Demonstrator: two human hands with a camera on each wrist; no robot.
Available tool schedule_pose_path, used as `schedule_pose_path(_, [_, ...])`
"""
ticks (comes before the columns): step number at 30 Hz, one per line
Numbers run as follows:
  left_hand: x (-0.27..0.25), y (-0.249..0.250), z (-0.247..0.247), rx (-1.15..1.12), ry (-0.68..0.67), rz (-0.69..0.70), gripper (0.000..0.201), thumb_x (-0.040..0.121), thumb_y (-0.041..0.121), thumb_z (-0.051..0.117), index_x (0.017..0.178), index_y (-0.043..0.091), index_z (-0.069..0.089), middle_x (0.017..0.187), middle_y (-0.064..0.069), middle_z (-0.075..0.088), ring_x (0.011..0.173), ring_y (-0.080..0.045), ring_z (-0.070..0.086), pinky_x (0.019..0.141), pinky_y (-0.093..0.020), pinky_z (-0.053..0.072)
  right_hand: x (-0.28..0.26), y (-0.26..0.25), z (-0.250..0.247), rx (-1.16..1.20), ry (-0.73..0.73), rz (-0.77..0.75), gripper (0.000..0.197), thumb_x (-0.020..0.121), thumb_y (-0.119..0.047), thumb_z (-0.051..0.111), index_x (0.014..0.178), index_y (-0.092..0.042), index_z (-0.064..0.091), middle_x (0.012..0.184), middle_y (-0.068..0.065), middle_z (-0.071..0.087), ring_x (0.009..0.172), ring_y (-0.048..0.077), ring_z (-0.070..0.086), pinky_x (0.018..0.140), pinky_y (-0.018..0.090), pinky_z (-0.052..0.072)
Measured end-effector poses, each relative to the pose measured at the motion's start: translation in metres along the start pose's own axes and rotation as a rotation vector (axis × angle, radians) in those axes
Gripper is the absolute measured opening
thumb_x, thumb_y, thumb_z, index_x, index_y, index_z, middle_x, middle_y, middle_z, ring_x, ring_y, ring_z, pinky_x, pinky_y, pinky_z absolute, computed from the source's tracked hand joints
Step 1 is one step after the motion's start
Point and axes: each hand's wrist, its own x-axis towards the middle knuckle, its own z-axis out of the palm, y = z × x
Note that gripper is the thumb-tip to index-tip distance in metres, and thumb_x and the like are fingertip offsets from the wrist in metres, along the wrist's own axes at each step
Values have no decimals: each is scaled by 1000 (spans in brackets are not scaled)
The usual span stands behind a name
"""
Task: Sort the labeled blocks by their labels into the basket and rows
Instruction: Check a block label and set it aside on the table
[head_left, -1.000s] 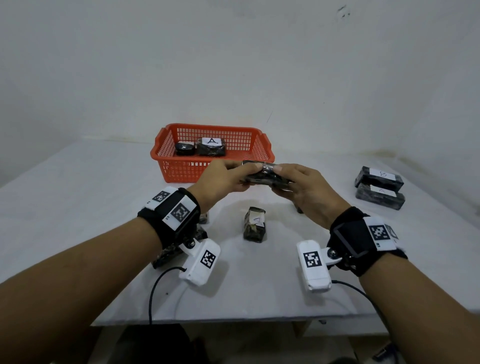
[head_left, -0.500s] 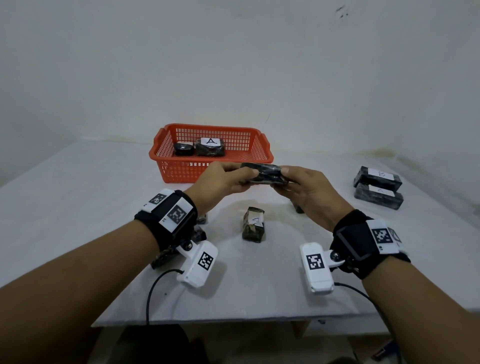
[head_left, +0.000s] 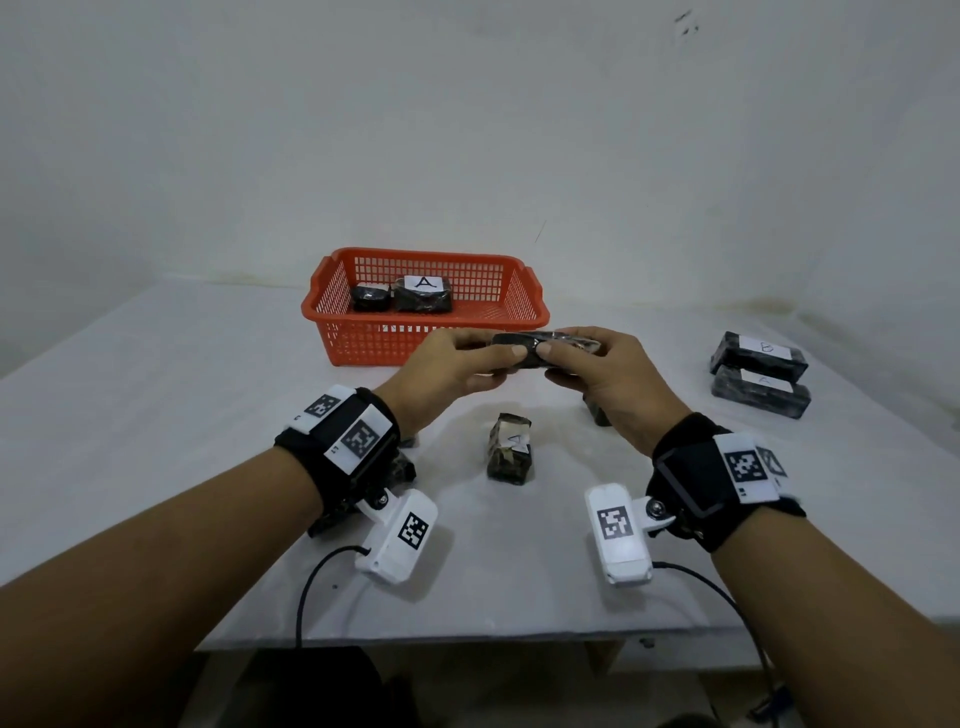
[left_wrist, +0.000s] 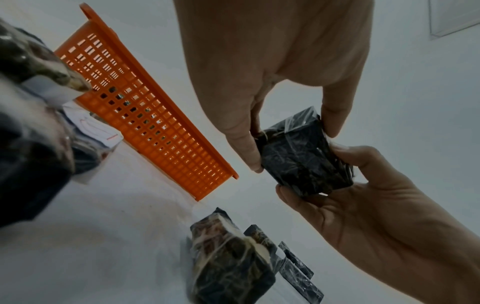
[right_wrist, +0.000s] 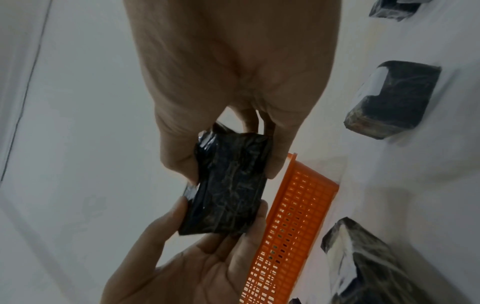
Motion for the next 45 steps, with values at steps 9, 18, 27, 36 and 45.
schedule_pose_path(9, [0,3,-4,-39,-13,-26,30,94,24,72,118,8,73,128,-22,70,122,-36,67,107,-42,54,-4,3,-7,12,2,-38,26,97,-6,66,120,4,69,113,21,74,105,32,73,97,39,59])
schedule_pose_path(18, [4,0,-5,74,38,-30,51,85,13,82,132,5,65,127,-15,72,120,-26,69,109,-43,53,-6,-2,-6,171,-43,77,38,96,-17,70,130,-4,60,118,14,69,109,25,69,102,42,56])
schedule_pose_path(27, [-1,-1,-1,161,-10,-3,84,73,7,91,147,15,52,134,2,69,124,-13,66,108,-39,53,-7,-4,-11,183,-19,184,25,93,-2,70,118,0,68,111,21,76,82,23,76,66,27,61])
schedule_pose_path(36, [0,-5,4,67,104,-33,25,91,-4,71,114,6,71,111,-12,78,100,-26,77,83,-33,64,-11,3,-5,143,-23,190,31,93,-10,72,122,-1,68,113,19,77,104,36,74,91,49,61])
schedule_pose_path(45, [-3,-4,5,23,97,-35,26,92,-5,69,117,1,70,117,-23,73,108,-35,73,88,-39,63,-12,4,-4,62,10,137,24,95,-15,72,114,-1,73,96,12,80,76,19,75,67,32,62])
